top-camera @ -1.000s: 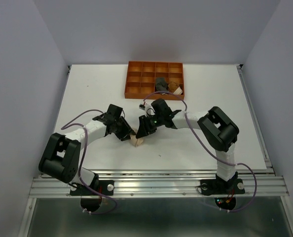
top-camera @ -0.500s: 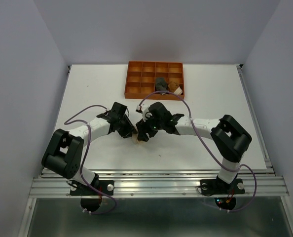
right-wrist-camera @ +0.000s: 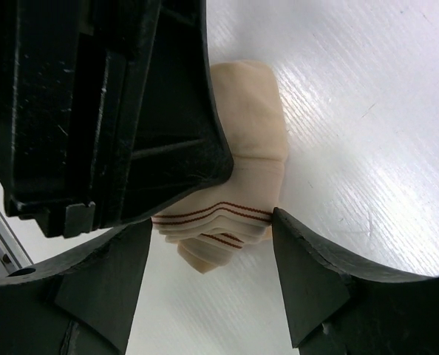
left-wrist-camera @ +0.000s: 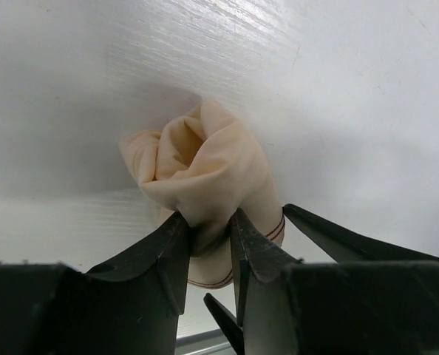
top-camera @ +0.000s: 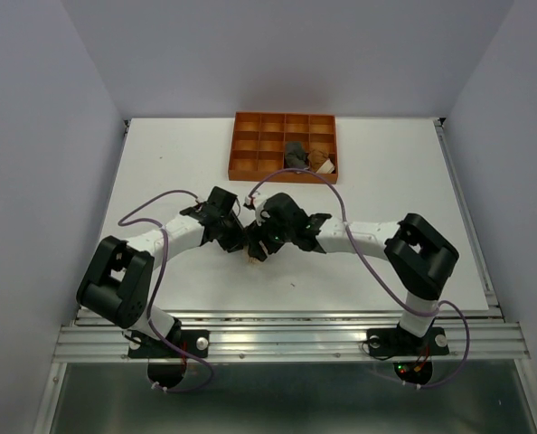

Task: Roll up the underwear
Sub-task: Place the rolled underwear into the container

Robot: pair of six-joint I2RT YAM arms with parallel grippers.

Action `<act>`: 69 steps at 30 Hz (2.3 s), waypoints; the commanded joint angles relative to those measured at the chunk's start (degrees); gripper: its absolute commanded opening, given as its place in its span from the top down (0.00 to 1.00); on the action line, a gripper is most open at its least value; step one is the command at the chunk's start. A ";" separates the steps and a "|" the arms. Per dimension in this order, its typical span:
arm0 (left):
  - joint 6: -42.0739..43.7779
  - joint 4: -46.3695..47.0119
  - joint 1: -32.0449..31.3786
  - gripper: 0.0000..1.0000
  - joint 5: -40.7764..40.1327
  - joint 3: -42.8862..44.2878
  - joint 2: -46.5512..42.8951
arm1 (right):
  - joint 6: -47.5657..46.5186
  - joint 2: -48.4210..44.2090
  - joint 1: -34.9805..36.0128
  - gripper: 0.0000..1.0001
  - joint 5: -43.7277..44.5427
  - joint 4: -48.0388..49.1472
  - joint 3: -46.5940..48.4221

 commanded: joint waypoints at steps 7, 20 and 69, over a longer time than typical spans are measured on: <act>0.31 -6.68 -1.46 0.64 -4.10 -0.89 -0.35 | 3.61 1.01 3.57 0.28 6.71 5.08 3.20; -1.27 -7.91 -1.81 0.64 -4.19 -1.06 -1.75 | 3.00 5.59 6.39 0.30 15.77 -0.99 4.52; 18.40 -11.87 16.29 0.39 -5.36 35.72 2.43 | -6.75 -9.27 -7.92 0.99 19.03 10.43 3.80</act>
